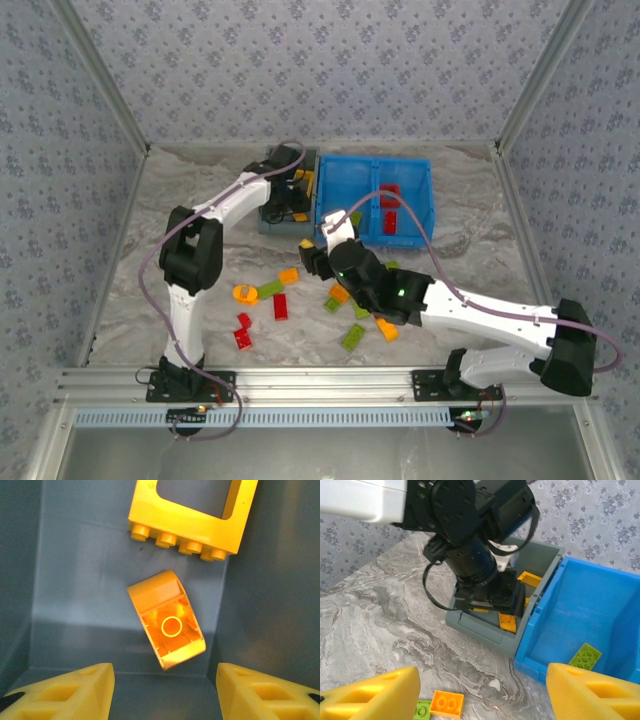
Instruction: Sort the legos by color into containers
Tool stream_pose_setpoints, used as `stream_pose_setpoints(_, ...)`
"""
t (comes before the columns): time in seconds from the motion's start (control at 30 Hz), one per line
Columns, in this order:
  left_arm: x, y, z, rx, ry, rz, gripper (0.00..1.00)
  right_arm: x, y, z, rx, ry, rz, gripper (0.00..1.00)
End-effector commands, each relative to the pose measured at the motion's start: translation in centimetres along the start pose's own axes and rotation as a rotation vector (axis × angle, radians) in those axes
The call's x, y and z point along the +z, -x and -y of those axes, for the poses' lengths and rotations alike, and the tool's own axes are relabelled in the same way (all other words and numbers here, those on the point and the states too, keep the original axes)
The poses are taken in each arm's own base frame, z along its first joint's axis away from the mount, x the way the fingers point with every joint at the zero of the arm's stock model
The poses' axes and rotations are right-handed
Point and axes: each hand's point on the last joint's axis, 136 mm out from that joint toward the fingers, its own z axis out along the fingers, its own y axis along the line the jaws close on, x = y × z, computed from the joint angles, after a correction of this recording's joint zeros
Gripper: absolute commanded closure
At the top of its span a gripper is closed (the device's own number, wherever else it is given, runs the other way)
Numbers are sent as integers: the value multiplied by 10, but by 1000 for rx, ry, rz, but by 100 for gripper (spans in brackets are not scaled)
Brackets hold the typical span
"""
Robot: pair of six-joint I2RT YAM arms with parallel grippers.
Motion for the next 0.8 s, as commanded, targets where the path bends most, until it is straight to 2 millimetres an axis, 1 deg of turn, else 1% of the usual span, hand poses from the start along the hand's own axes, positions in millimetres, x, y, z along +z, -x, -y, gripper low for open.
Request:
stream_pose_setpoints(0.0, -69, 20, 6, -27, -32, 136, 44, -14, -3, 27, 48, -86, -10, 30)
stream_pose_setpoints(0.07, -96, 21, 6, -33, -37, 190, 43, -18, -11, 41, 68, -124, -35, 30)
stream_pose_setpoints(0.13, -126, 16, 13, -22, -75, 247, 39, -23, -25, 60, 97, -185, -86, 30)
stream_pose_setpoints(0.2, -152, 3, 24, 27, -119, 288, 36, -29, -41, 79, 131, -254, -142, 29)
stream_pose_setpoints(0.23, -169, -2, 35, 66, -167, 327, 35, -32, -50, 90, 145, -295, -176, 28)
stream_pose_setpoints(0.3, -193, -25, 51, 154, -234, 356, 32, -38, -68, 107, 181, -352, -238, 26)
stream_pose_setpoints(0.4, -224, -67, 70, 275, -336, 388, 29, -40, -104, 128, 204, -368, -411, 24)
stream_pose_setpoints(0.43, -231, -82, 75, 309, -378, 394, 28, -39, -121, 134, 208, -356, -489, 22)
stream_pose_setpoints(0.53, -250, -125, 81, 381, -472, 411, 27, -32, -156, 148, 224, -309, -645, 21)
stream_pose_setpoints(0.57, -252, -139, 80, 391, -493, 421, 26, -29, -166, 154, 240, -298, -687, 22)
stream_pose_setpoints(0.63, -258, -163, 78, 389, -530, 458, 26, -21, -181, 163, 267, -269, -735, 23)
stream_pose_setpoints(0.77, -266, -211, 75, 402, -583, 553, 23, -3, -191, 172, 280, -236, -754, 24)
